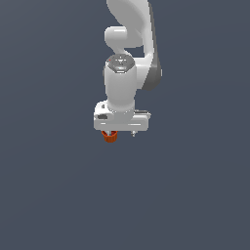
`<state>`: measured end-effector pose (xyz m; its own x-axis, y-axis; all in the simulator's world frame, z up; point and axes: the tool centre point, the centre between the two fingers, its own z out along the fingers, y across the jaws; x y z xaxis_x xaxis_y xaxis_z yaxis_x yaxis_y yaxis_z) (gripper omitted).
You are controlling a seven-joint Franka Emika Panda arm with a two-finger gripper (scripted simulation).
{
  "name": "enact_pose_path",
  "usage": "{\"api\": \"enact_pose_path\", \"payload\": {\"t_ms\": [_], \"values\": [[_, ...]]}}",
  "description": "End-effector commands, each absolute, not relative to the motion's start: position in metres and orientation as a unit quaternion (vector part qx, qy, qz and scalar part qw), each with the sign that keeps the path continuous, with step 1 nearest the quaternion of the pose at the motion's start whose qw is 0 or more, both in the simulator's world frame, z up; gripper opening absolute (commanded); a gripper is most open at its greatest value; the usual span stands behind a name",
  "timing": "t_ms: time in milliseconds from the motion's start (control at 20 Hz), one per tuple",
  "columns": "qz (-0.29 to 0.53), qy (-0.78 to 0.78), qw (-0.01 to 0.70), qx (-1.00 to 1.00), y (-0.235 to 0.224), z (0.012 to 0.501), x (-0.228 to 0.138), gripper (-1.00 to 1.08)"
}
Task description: Pick up the object and move it to a goal position.
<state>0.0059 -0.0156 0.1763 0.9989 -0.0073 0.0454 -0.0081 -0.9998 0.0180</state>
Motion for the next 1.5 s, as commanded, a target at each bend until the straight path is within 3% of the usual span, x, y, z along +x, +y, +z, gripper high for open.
{"api": "enact_pose_path", "payload": {"t_ms": [0,800,1450], "values": [[0.023,-0.004,0.009,1.000,-0.016,0.176,0.006,0.28],[0.015,0.009,0.018,1.000,-0.032,0.176,0.001,0.28],[-0.049,0.171,0.075,0.981,-0.049,0.145,-0.018,0.28]]}}
